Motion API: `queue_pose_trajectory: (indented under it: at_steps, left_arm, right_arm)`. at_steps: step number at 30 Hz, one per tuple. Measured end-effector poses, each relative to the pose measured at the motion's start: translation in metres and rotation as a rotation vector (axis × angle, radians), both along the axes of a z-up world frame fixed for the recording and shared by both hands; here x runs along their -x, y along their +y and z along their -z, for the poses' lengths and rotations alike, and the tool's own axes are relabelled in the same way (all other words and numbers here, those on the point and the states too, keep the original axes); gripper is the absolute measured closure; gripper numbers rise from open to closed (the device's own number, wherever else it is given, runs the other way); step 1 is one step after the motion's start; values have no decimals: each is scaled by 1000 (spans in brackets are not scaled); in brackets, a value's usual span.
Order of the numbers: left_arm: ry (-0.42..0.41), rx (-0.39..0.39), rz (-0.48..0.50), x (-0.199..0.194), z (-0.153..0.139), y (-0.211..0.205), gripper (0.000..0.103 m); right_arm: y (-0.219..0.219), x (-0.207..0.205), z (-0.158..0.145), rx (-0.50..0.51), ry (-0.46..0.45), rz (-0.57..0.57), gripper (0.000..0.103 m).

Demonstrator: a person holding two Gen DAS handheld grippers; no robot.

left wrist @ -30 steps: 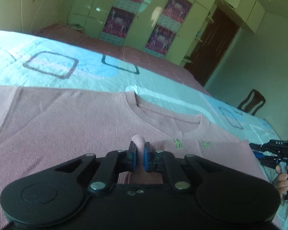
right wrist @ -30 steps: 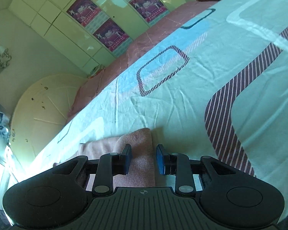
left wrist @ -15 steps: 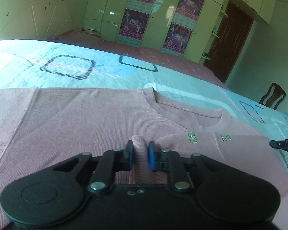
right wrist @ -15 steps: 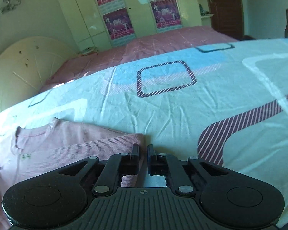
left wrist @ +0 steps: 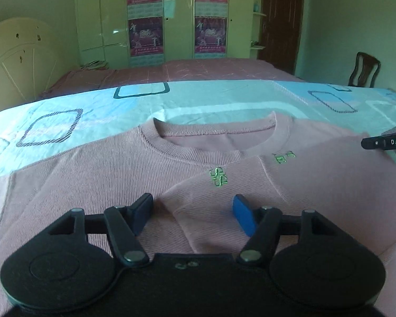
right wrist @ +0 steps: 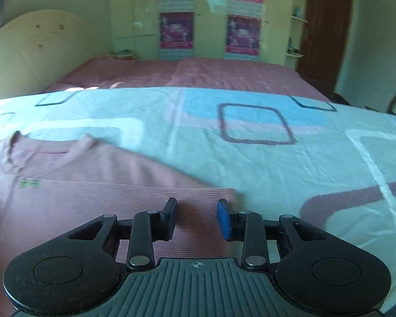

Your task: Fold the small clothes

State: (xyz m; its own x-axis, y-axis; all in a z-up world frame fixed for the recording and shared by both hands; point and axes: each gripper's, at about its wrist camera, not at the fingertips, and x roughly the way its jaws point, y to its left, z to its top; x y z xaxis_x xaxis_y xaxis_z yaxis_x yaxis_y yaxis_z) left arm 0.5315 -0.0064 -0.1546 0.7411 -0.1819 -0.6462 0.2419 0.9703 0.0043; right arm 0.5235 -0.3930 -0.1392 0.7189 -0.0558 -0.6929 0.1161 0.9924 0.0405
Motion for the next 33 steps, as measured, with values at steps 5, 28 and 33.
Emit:
queue_pose_trajectory:
  at_steps: [5,28,33]
  left_arm:
    - [-26,42,-12,15,-19,6,37]
    - [-19,-36,41,91,-16,-7,35]
    - [9,-40,59,95,-13,-1,35]
  right_arm:
    - [-9,20,-20,-45,-15,-46,72]
    - [52,153,-20,-11,-21,-56,90]
    - [53,153,-11,-17,24,-26,90]
